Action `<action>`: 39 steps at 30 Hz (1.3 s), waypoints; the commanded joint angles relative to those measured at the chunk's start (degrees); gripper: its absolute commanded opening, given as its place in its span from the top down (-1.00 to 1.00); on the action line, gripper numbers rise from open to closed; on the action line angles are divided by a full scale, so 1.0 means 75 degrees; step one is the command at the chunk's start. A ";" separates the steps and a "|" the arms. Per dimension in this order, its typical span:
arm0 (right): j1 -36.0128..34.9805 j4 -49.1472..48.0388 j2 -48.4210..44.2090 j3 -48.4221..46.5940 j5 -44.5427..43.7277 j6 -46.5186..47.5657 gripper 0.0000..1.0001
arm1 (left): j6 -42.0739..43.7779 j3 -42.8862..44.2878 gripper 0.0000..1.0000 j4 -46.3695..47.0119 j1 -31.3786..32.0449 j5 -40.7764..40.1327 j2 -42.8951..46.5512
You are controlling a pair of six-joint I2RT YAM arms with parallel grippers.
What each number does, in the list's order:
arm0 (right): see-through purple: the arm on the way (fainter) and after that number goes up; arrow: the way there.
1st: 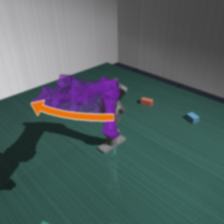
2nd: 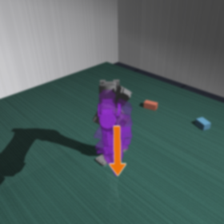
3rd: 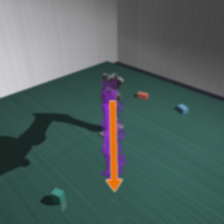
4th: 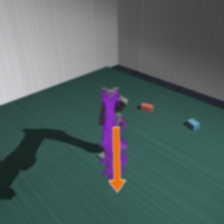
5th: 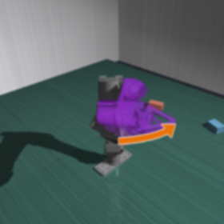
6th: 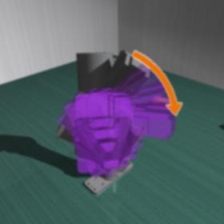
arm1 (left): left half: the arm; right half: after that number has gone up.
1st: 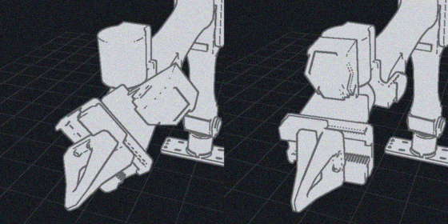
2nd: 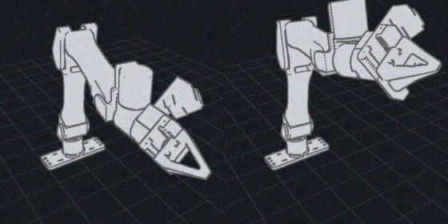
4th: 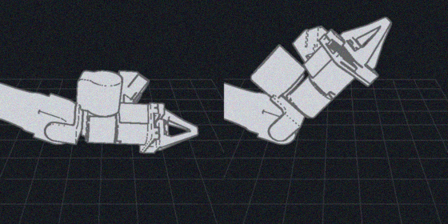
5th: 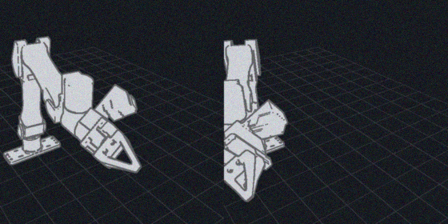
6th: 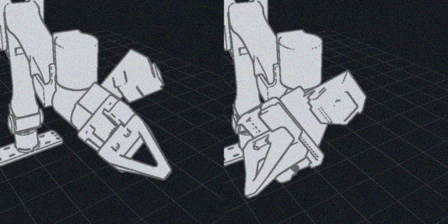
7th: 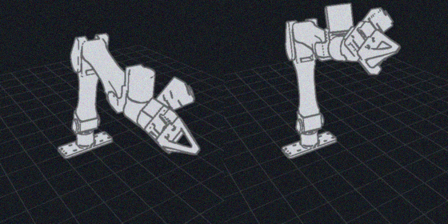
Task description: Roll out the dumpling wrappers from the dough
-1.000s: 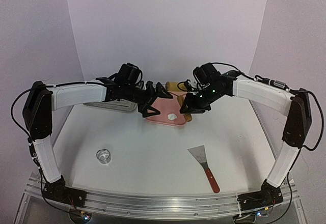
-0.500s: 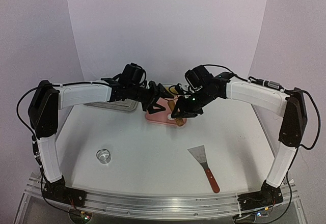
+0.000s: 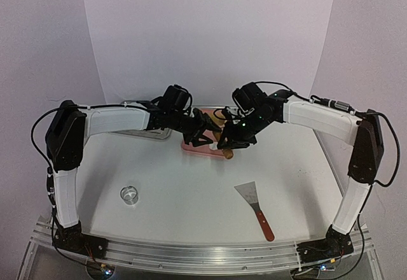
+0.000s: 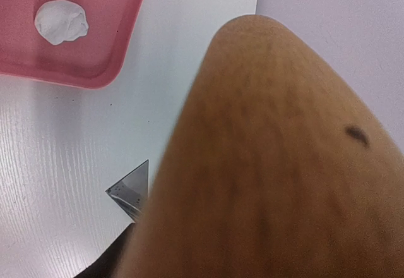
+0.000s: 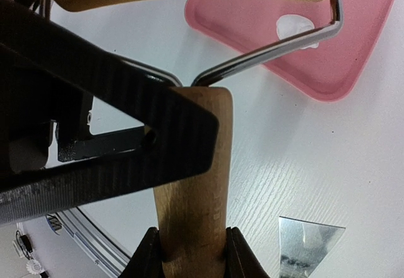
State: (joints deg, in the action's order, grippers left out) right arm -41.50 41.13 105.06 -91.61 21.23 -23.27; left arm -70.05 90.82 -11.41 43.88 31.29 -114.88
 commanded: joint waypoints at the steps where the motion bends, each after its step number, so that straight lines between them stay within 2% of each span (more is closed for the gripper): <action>1: -0.0082 -0.0785 -0.0194 -0.0322 0.0244 0.0321 1.00 | 0.0058 0.0563 0.01 -0.0322 0.0149 -0.0062 -0.0270; 7: -0.0085 -0.0792 -0.0174 -0.0349 0.0070 0.0169 1.00 | -0.0296 0.0509 0.38 0.0277 0.0149 -0.0131 -0.0370; 10: -0.0088 -0.0862 -0.0053 -0.0480 0.0096 0.0047 1.00 | -0.0346 0.0582 0.21 0.0497 0.0151 -0.0120 -0.0455; 11: -0.0085 -0.0907 0.0000 -0.0539 0.0110 -0.0002 1.00 | -0.0321 0.0654 0.10 0.0438 0.0151 -0.0102 -0.0506; 14: -0.0096 -0.1033 0.0153 -0.0708 0.0235 -0.0057 1.00 | -0.0036 0.0937 -0.06 -0.0079 0.0201 -0.0208 -0.0663; 18: -0.0102 -0.1077 0.0259 -0.0817 0.0329 -0.0013 1.00 | 0.0229 0.1117 -0.09 -0.0621 0.0256 -0.0320 -0.0800; 21: -0.0095 -0.1113 0.0343 -0.0853 0.0419 0.0046 1.00 | 0.0166 0.0975 0.12 -0.0464 0.0265 -0.0304 -0.0752; 25: -0.0097 -0.1115 0.0401 -0.0858 0.0398 0.0082 1.00 | 0.0107 0.1069 0.67 -0.0388 0.0256 -0.0301 -0.0760; 28: -0.0098 -0.1111 0.0382 -0.0766 0.0289 0.0142 1.00 | -0.0155 0.0956 0.93 -0.0107 0.0245 -0.0315 -0.0680; 30: -0.0095 -0.1104 0.0353 -0.0694 0.0176 0.0155 0.99 | -0.0394 0.0863 1.00 0.0122 0.0217 -0.0396 -0.0592; 32: -0.0104 -0.1102 0.0291 -0.0650 -0.0021 0.0107 0.70 | -0.0573 0.0790 1.00 0.0306 0.0177 -0.0505 -0.0492; 36: -0.0082 -0.1118 0.0007 -0.0677 -0.0676 -0.0080 -0.15 | -0.0882 0.0639 1.00 0.0608 0.0018 -0.0886 -0.0205; 39: -0.0082 -0.1150 -0.0256 -0.0752 -0.1025 -0.0187 -0.57 | -0.1075 0.0367 1.00 0.0961 -0.0101 -0.1231 0.0092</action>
State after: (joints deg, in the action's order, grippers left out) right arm -41.60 36.87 108.34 -94.07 17.63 -24.54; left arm -75.15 95.31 -11.32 44.13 25.44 -119.95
